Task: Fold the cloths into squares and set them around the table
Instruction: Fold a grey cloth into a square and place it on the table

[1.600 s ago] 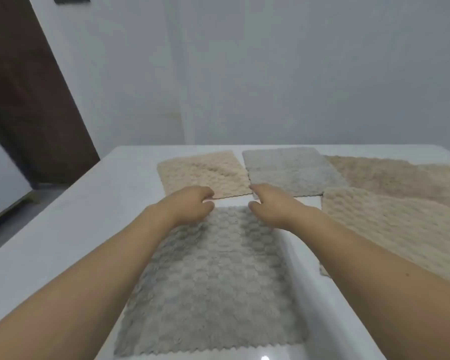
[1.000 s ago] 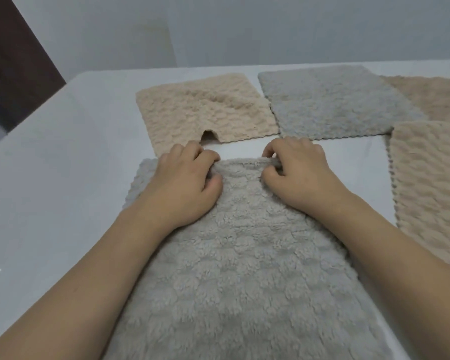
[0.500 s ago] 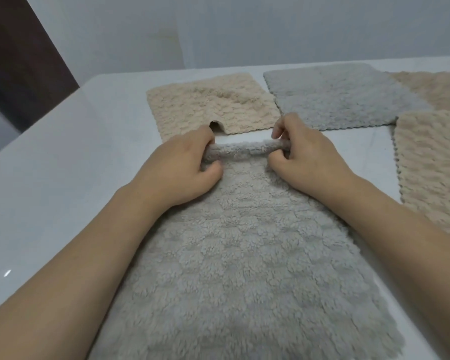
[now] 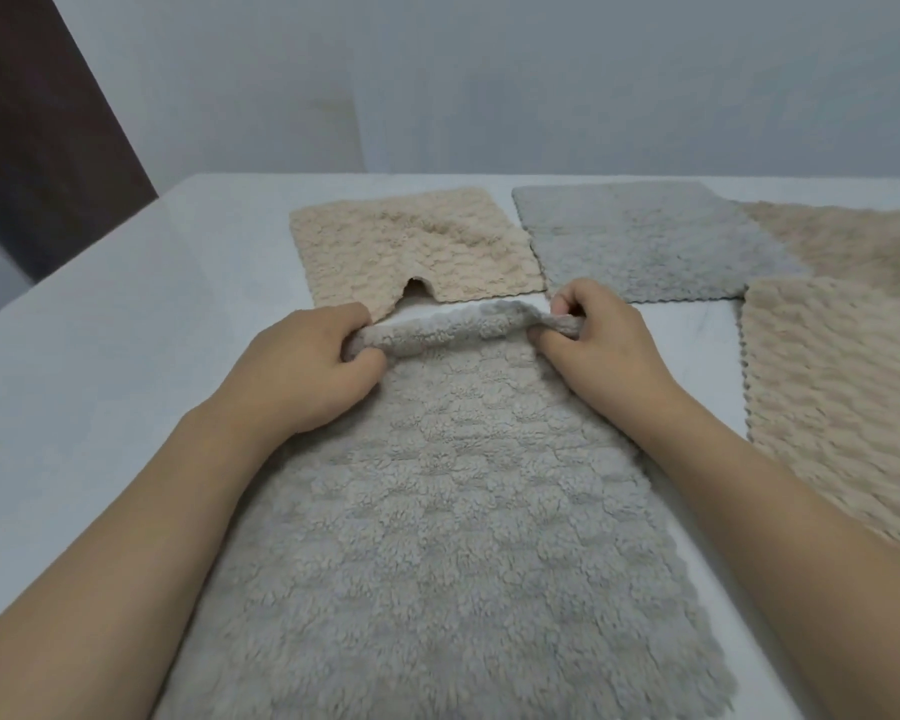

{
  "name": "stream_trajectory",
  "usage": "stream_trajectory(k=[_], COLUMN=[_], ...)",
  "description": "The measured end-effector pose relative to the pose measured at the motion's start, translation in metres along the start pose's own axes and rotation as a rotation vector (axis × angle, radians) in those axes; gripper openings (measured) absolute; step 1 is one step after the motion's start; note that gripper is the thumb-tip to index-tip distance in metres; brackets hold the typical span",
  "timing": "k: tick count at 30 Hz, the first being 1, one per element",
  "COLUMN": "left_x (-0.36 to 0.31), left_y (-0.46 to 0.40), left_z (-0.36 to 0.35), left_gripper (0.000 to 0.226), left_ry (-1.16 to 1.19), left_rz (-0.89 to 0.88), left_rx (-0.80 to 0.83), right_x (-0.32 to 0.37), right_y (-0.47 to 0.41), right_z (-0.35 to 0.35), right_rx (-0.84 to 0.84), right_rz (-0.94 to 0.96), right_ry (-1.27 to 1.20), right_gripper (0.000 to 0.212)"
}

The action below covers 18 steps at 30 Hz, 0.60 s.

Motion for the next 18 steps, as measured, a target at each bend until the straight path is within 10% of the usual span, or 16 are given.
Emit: stream_trajectory(k=[11,18], left_x=[0.003,-0.057], left_y=[-0.019,-0.071], left_z=[0.002,0.124], left_gripper=[0.007,0.013], left_ry=[0.064,-0.031], left_rz=[-0.048,-0.242], left_rx=[-0.164,-0.566], right_x=[-0.004,0.093], right_y=[-0.016,-0.073], right_z=[0.013,0.109], right_rx=[-0.102,-0.37], right_rz=[-0.29,-0.178], right_ry=[-0.399,-0.66], right_gripper=[0.015,0.027])
Point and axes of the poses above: each hand's wrist, its own y-axis away from the middle knuckle, its own z-axis out of the back of the hand, x = y × z, the point moved 1 cm from there along -y, towards the middle knuckle, and after that the axes turned 2 degrees about -x, right-handed, at the moved point
